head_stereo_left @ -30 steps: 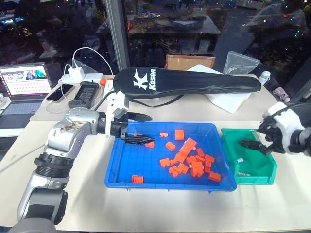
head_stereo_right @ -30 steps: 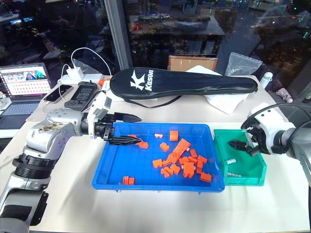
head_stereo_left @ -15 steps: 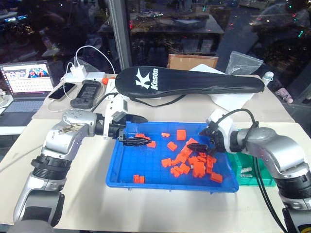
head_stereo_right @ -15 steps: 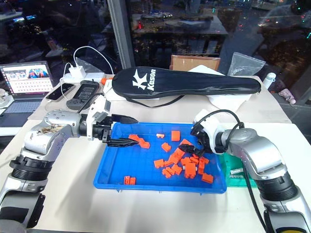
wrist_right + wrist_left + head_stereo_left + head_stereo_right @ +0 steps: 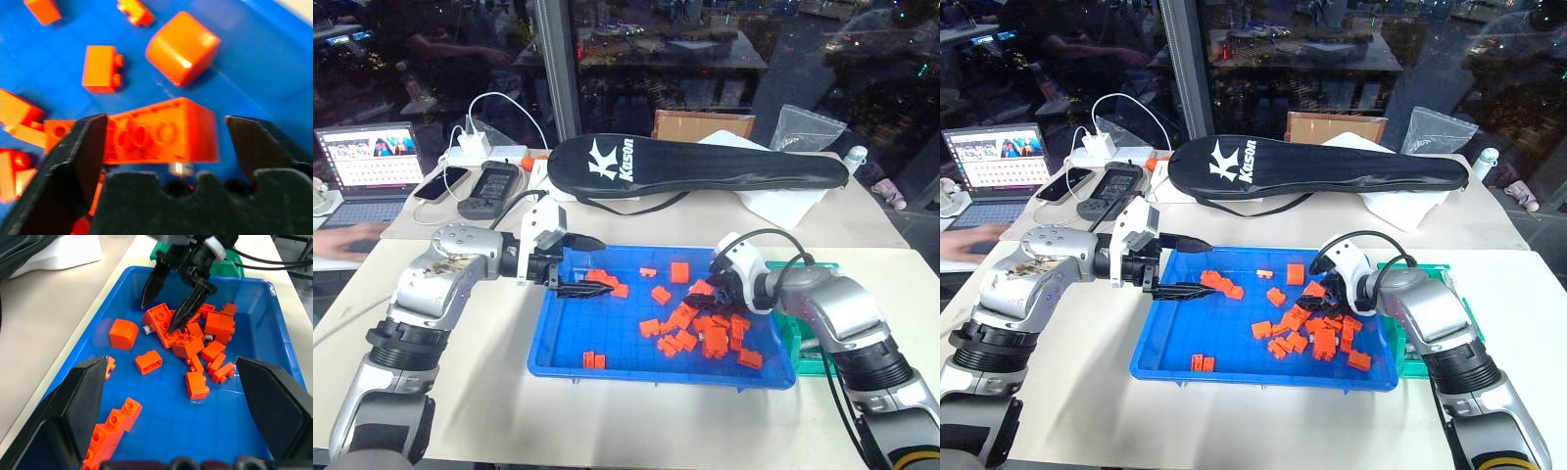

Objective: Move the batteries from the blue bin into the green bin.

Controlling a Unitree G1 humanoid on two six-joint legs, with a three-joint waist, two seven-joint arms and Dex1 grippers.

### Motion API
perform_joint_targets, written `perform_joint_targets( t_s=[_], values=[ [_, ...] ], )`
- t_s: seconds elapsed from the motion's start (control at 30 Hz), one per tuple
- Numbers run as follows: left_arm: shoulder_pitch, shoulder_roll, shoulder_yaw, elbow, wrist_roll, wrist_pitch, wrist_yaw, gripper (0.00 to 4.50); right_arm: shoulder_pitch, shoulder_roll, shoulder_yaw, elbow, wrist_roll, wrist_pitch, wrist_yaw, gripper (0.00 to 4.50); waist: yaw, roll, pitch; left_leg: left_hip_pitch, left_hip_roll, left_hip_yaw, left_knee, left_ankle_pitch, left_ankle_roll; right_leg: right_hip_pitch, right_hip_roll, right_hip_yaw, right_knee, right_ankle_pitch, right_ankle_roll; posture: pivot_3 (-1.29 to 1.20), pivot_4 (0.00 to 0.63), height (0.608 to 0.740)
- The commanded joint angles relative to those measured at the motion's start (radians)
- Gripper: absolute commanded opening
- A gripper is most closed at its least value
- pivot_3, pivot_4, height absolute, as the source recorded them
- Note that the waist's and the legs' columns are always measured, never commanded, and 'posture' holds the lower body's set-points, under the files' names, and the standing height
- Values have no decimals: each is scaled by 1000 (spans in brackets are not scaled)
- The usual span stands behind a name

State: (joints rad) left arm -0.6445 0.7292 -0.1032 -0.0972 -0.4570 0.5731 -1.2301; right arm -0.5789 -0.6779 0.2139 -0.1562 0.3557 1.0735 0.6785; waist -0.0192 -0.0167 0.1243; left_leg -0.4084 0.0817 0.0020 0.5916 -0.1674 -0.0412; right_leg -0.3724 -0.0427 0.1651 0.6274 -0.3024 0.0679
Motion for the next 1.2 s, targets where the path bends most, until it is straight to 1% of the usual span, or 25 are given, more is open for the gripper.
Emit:
perform_joint_targets(
  t_s=[0.03,0.07,0.3,0.4,0.47,0.6,0.67,0.7,0.77,0.83,0.87,0.9,0.97,1.03,1.07,1.13,1.2],
  values=[
    [-4,17,25,-27,-8,-2,4,4500,-18,-12,-12,-16,-16,-29,9,2485,1,0,0,0,0,0,0,0,0,0,0,0,0,0,0,0,150,731],
    [-3,18,24,-27,-7,-3,3,4500,-21,-18,-12,-17,-20,-36,10,2158,1,0,0,0,0,0,0,0,0,0,0,0,0,0,0,0,150,731],
    [-3,20,19,-24,-6,-7,2,4500,-69,-16,-45,-33,-25,-54,9,2158,1,0,0,0,0,0,0,0,0,0,0,0,0,-1,1,0,150,731],
    [-6,19,16,-20,-3,-11,2,4500,-120,39,-53,-50,-4,-46,-7,2158,-6,0,0,1,0,0,0,0,0,0,0,0,0,-1,1,0,150,731],
    [-5,19,16,-19,-2,-13,1,4500,-130,52,-52,-56,-7,-42,-9,2158,-7,0,0,1,0,0,-1,0,0,0,0,0,1,-1,1,0,150,731],
    [-4,20,16,-19,-2,-12,1,4500,-134,3,-67,-82,-13,-39,18,2158,4,0,0,0,0,0,0,0,0,0,0,0,0,-1,0,0,150,731],
    [-3,19,15,-20,-2,-12,1,4500,-131,-96,-57,-112,-4,-52,105,2158,9,1,1,-1,0,0,0,0,0,0,0,0,0,0,0,0,150,731],
    [-3,19,15,-19,-2,-12,0,4500,-133,-148,-51,-127,4,-62,159,2665,11,2,1,-2,0,0,1,0,0,0,0,0,0,0,0,0,150,731],
    [-3,17,13,-17,-2,-14,-1,4500,-140,-240,-20,-143,-1,-103,254,3205,10,2,1,-2,0,0,1,0,0,0,0,0,-1,-1,0,0,150,731],
    [-6,13,9,-11,0,-17,-2,4500,-156,-349,68,-137,-79,-245,386,3865,5,2,1,-1,0,0,0,0,0,0,0,0,-1,-2,2,0,150,731],
    [-7,11,8,-9,0,-19,-3,4500,-163,-397,113,-128,-129,-330,455,4123,2,2,1,0,0,0,0,0,0,0,0,0,-1,-2,3,0,150,731],
    [-9,8,6,-6,1,-21,-4,4500,-177,-431,154,-111,-174,-399,511,4466,-3,2,2,0,0,0,0,0,0,0,0,0,-1,-3,4,0,150,731],
    [-12,4,3,-2,3,-22,-5,4500,-210,-448,203,-63,-239,-498,572,4466,-13,2,2,2,0,0,-1,0,0,0,0,0,-1,-4,3,0,150,731],
    [-13,1,3,0,5,-24,-3,4500,-251,-441,248,-1,-312,-631,633,4466,-24,2,2,2,0,0,-1,0,0,0,0,0,0,-4,3,0,150,731],
    [-10,0,3,-2,6,-24,-1,4500,-273,-426,271,38,-349,-715,660,4466,-26,2,2,2,0,0,0,0,0,0,0,0,0,-4,4,0,150,731],
    [6,3,11,-17,5,-22,7,4500,-338,-363,328,159,-427,-895,696,4466,-30,2,2,2,0,0,0,0,0,0,0,0,1,-4,3,0,150,731],
    [19,7,20,-34,2,-14,16,4500,-382,-306,358,262,-480,-1023,707,4466,-32,2,2,3,0,0,0,0,0,1,0,0,1,-4,3,0,150,731]
  ],
)
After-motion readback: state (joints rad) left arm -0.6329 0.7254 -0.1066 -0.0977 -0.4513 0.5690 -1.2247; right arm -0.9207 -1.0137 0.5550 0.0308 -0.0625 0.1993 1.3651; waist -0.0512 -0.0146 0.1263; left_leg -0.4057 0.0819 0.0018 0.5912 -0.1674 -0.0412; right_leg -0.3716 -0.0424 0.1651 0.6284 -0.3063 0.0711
